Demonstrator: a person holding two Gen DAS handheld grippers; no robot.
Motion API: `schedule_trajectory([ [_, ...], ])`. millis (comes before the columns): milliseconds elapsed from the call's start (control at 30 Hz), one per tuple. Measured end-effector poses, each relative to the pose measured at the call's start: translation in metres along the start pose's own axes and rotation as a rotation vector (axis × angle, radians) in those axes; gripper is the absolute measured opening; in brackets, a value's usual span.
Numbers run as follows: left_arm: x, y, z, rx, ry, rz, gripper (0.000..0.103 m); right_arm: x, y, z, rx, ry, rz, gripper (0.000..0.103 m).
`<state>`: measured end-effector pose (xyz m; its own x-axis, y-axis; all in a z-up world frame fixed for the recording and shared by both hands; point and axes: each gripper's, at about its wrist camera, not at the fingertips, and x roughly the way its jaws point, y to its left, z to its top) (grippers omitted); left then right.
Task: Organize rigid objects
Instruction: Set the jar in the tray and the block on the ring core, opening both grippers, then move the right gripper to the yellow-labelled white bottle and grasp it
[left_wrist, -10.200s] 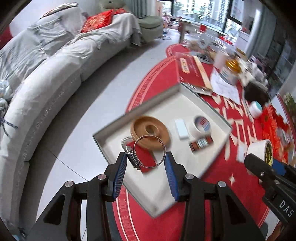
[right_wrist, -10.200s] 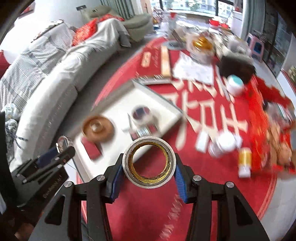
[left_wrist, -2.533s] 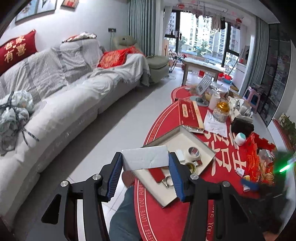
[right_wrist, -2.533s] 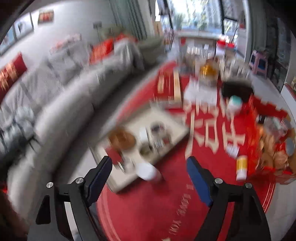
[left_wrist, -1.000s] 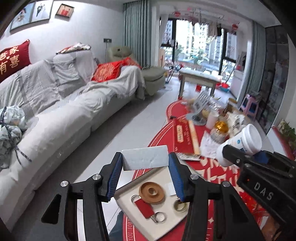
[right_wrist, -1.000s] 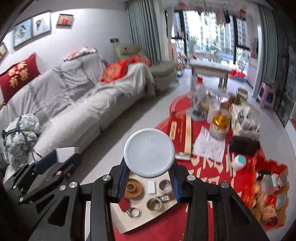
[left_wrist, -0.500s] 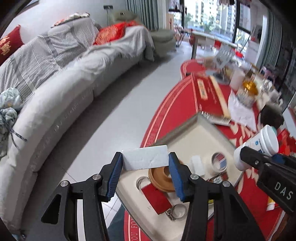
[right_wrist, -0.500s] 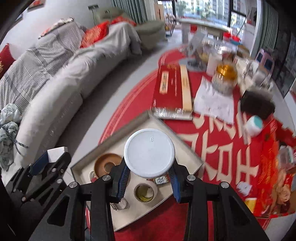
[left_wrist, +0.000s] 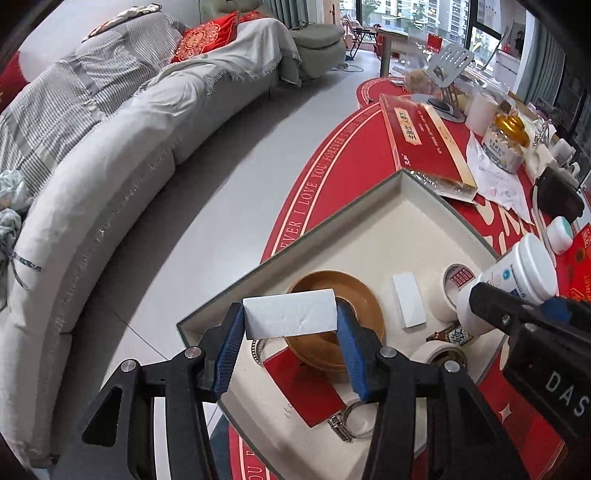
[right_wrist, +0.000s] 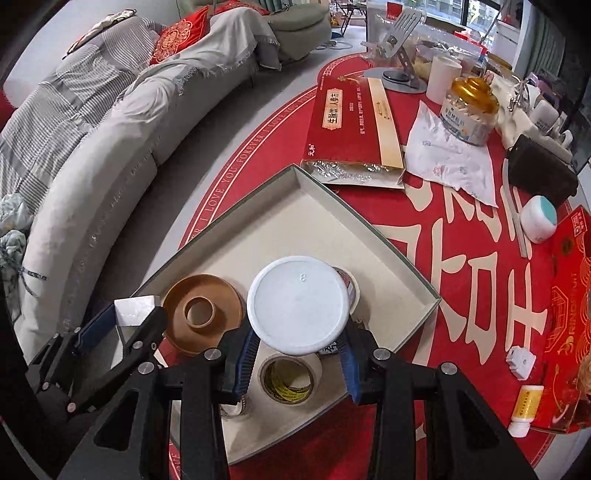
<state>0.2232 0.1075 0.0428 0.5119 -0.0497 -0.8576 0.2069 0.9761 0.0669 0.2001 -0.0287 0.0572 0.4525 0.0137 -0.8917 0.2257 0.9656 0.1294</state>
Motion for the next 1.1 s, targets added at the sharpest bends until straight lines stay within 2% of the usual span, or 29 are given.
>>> schedule_trajectory([
  [667,0.025,-0.017,-0.009,0.066,0.04,0.023,0.054,0.028,-0.01,-0.004,0.019,0.057,-0.012,0.041],
  [733,0.027,-0.02,-0.009,0.086,0.045,0.02,0.059,0.031,-0.01,-0.004,0.008,0.063,-0.006,0.041],
  [767,0.029,-0.023,-0.01,0.101,0.055,0.015,0.077,0.032,-0.009,-0.004,0.001,0.068,0.001,0.045],
  [800,0.03,-0.025,-0.011,0.115,0.068,0.016,0.091,0.032,-0.009,-0.004,-0.008,0.079,0.022,0.059],
  [833,0.03,-0.027,-0.012,0.122,0.072,0.02,0.093,0.031,-0.01,-0.005,-0.01,0.08,0.026,0.07],
  [867,0.029,-0.028,-0.014,0.128,0.07,0.027,0.094,0.028,-0.012,-0.007,-0.01,0.071,0.02,0.088],
  [933,0.025,-0.028,-0.016,0.13,0.061,0.029,0.101,0.011,-0.023,-0.014,-0.007,-0.003,-0.011,0.089],
  [1000,0.021,-0.027,-0.019,0.127,0.053,0.023,0.103,-0.002,-0.039,-0.019,0.013,-0.05,-0.071,0.089],
  [1100,0.012,-0.026,-0.022,0.118,0.042,0.005,0.103,-0.012,-0.092,-0.031,0.153,-0.079,-0.177,0.089],
])
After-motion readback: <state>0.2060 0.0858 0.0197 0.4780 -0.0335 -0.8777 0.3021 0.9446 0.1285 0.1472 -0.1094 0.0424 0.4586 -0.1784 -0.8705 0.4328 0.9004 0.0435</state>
